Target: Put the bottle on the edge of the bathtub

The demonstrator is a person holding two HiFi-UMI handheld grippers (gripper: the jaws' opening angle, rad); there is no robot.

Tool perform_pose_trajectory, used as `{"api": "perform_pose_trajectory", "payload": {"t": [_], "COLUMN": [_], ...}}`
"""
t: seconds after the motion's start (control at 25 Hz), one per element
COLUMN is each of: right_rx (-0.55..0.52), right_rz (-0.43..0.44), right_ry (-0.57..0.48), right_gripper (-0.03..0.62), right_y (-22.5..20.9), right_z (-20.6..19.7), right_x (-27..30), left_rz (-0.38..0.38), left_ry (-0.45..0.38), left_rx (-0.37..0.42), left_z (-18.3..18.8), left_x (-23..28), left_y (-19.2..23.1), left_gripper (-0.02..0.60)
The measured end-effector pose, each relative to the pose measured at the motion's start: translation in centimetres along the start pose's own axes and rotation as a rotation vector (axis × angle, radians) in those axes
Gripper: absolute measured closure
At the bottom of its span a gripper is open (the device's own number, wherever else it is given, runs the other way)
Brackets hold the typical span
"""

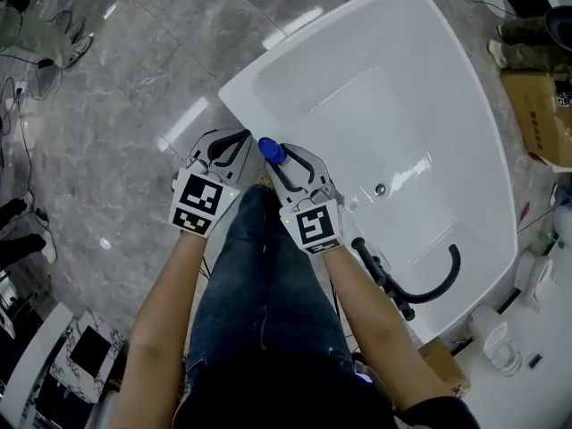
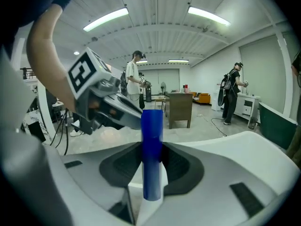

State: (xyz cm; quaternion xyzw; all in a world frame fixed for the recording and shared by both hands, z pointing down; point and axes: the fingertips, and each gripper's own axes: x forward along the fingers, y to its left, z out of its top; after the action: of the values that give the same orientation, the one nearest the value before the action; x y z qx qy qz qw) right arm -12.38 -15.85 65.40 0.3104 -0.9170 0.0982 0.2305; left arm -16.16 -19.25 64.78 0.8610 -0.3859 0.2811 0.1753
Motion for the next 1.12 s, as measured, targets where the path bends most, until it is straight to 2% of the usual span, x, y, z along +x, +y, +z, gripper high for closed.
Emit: {"api": "perform_pose_trajectory", "payload": {"t": [0.12, 0.28, 0.44, 0.6, 0.88, 1.12], "right_rx": [-0.003, 0.027, 0.049, 0.026, 0.074, 0.081], "right_rz": [0.004, -0.029, -0.047, -0.036, -0.07, -0.091], "right_ry": [0.003, 0.055, 0.084, 0.082, 0.03, 0.032], "right_gripper": [0.442, 0.442, 0.442, 0.442, 0.442, 0.442], "right_y": [0.0, -1.2, -2.3, -2.2, -2.2, -1.8], "right_z": [-0.1, -2.3, -3.8, -4.1, -4.5, -5.7], "right_x": [-0.3, 0.1, 0.5, 1.0, -0.2, -1.6], "left_rz": [-0.086, -0.142, -0.201, -0.206, -0.207, -0.219], "left_ry": [0.003, -0.014, 0.011, 0.011, 0.032, 0.028], "left_rx": [0.035, 0.055, 0.077, 0.03, 0.01, 0.005], "left_z": [0.4, 0.8, 0.0, -0.7, -2.3, -2.5], "left_x": [1.5, 1.9, 2.7, 2.4, 1.5, 1.4], "left_y": [-1.0, -2.0, -3.7, -3.9, -4.0, -4.3], "left_gripper": [0.559, 0.56, 0.558, 0.56, 0.558, 0.56]}}
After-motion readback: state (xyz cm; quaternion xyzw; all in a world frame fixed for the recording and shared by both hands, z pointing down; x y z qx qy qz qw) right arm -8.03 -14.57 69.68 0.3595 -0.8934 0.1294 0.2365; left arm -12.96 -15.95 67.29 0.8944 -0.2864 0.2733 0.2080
